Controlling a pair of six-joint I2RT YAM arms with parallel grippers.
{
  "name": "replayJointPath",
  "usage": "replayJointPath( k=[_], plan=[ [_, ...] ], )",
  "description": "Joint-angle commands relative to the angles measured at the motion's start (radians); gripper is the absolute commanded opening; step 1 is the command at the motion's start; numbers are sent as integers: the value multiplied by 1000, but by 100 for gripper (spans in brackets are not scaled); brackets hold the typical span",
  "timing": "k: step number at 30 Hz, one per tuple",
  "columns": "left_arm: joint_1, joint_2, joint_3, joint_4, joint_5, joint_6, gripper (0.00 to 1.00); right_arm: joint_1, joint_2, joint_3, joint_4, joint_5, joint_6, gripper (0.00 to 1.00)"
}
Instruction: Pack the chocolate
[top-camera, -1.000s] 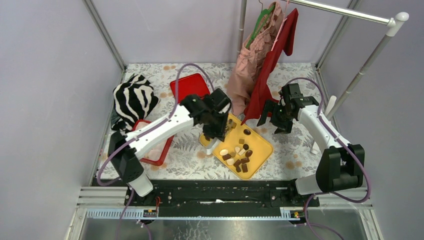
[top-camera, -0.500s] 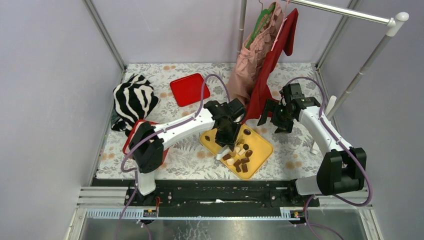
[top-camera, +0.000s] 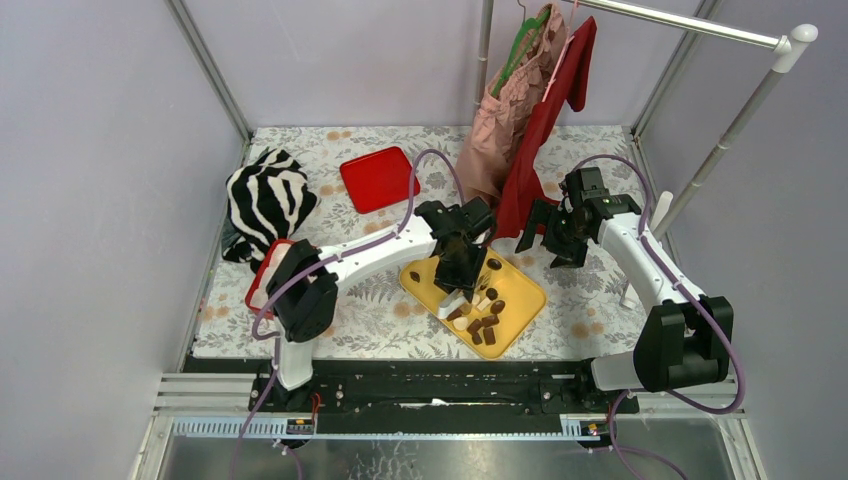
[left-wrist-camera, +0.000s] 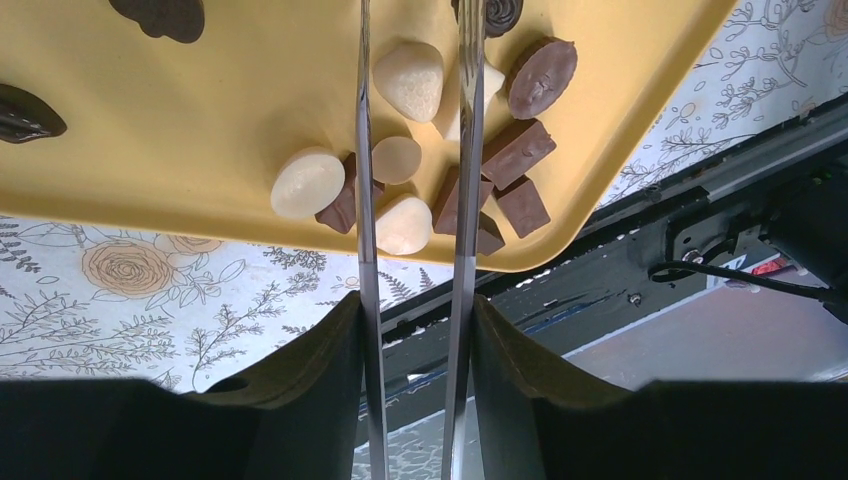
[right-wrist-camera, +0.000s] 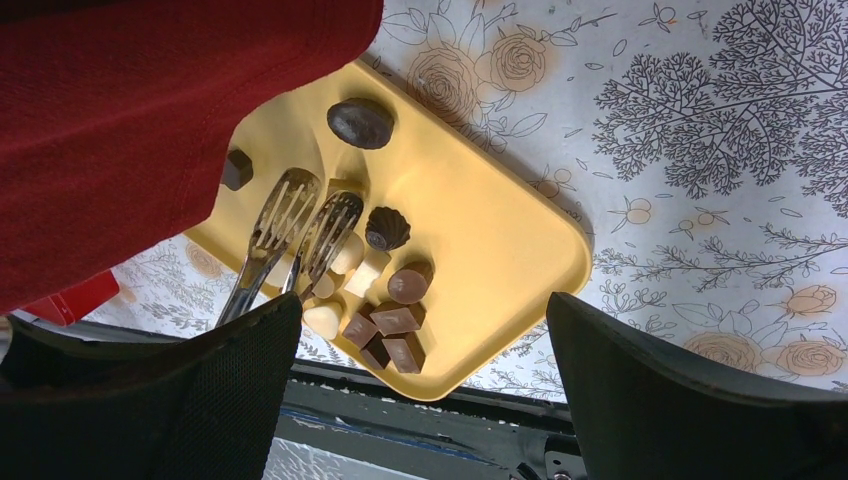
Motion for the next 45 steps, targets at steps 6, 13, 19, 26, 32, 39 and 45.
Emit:
replayJointPath(
  k=[6,13,19,26,32,39,45],
  plan=[
    [-7,37,63,28,11,-1,46,-3,-22,7,-4,9,-15,100],
    [-11,47,79,20,-2,2,44,-3,-22,8,-3,10,-15,100],
    [-10,44,81,16,-15,1,30,-3,-20,11,-4,11,-15,100],
    [-11,26,101,-18,-68,-8,0,-4,-14,14,-5,9,-16,100],
    [35,-71,85,-123,-144,-14,0,-4,-10,17,-5,8,-18,100],
    [259,-326,-33,-245,-216,-49,0,-3,-2,19,-1,-3,-16,100],
    [462,-489,-169,-307,-238,-138,0,-4,15,27,1,-18,-16,100]
  ],
)
